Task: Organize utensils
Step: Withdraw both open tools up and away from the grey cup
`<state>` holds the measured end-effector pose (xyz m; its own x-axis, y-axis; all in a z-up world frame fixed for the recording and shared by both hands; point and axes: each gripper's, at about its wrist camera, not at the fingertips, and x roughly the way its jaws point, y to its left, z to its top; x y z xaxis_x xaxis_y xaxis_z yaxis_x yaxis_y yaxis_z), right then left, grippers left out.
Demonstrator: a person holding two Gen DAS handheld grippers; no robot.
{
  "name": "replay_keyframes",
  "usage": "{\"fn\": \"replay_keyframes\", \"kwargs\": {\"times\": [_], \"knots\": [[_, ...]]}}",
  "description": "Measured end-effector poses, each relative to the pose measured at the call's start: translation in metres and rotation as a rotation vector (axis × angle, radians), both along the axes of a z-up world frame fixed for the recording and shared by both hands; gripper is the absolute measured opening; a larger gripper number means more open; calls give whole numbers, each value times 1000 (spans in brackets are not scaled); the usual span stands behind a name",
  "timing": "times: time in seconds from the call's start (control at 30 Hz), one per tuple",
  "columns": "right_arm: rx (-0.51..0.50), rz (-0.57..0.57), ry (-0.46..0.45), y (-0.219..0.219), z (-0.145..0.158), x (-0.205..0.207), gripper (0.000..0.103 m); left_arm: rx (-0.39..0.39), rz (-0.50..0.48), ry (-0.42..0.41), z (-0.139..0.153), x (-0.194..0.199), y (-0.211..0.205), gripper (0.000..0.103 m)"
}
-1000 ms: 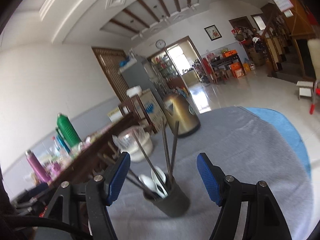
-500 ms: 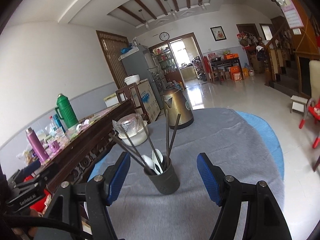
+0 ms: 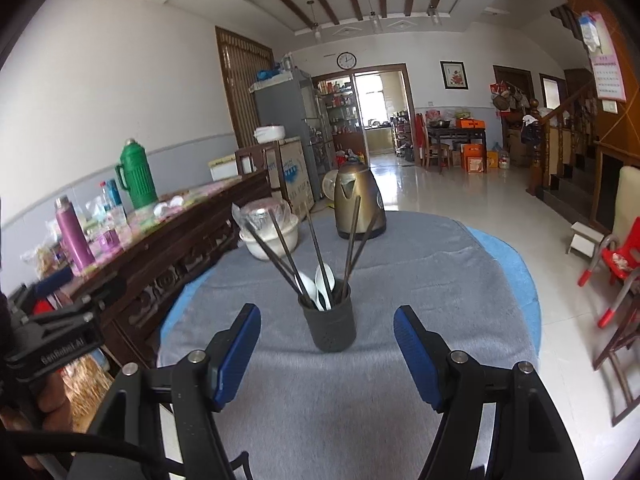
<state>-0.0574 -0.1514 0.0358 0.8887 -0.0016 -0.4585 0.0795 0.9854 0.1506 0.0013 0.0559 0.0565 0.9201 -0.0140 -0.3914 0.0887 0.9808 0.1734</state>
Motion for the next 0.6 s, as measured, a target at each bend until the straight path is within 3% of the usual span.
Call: {"fn": "replay_keyframes", "kwargs": {"times": [0.2, 0.6], "knots": [[-1, -31, 57, 8, -12, -7, 73, 14, -11, 10, -3, -11, -4, 99], [3, -67, 68, 7, -13, -13, 73, 8, 2, 20, -5, -14, 0, 99]]}}
